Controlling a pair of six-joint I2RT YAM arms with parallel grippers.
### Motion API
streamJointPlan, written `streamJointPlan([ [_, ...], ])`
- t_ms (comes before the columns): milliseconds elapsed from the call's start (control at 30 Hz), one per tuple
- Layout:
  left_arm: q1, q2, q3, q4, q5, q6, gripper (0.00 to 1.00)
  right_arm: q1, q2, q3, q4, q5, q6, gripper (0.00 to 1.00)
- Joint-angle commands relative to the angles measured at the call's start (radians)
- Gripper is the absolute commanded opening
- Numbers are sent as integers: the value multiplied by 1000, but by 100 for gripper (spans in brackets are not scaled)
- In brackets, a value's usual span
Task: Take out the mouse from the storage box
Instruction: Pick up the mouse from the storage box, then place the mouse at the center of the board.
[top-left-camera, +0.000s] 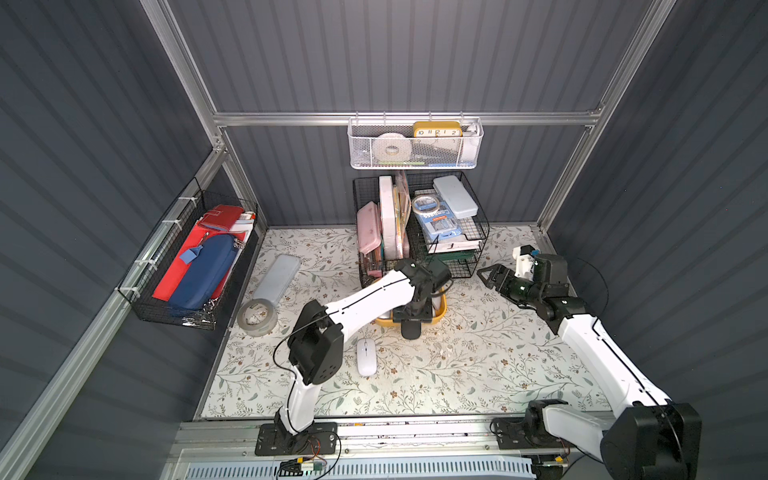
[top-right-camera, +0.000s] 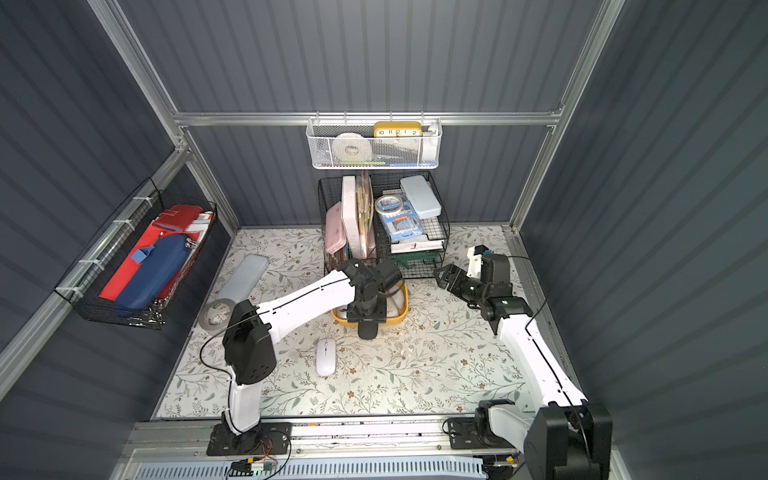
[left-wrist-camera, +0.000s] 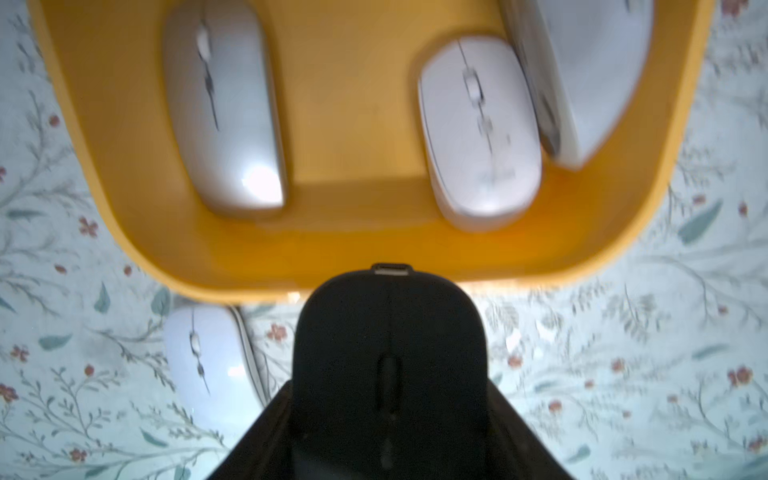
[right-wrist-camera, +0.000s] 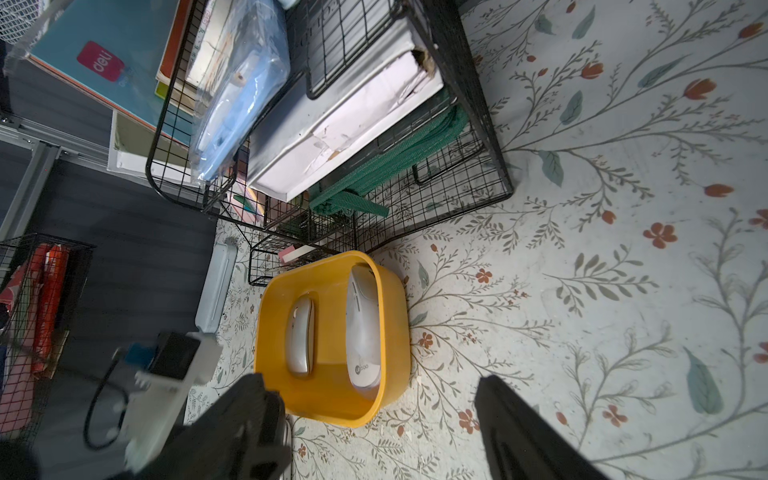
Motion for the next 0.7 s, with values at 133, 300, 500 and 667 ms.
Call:
streamJointPlan([
  [133, -56, -137, -243, 105, 87, -154, 5, 19, -9, -13, 27, -11, 1, 85],
  [300, -57, -142, -352, 185, 86, -178, 6, 28, -9, -9, 17, 0, -7, 85],
  [500, -56, -105, -480, 285, 77, -221, 5, 32, -6, -9, 11, 10, -12, 85],
  [667, -55, -63, -520, 346, 71, -208, 4, 35, 3, -8, 10, 12, -14, 85],
])
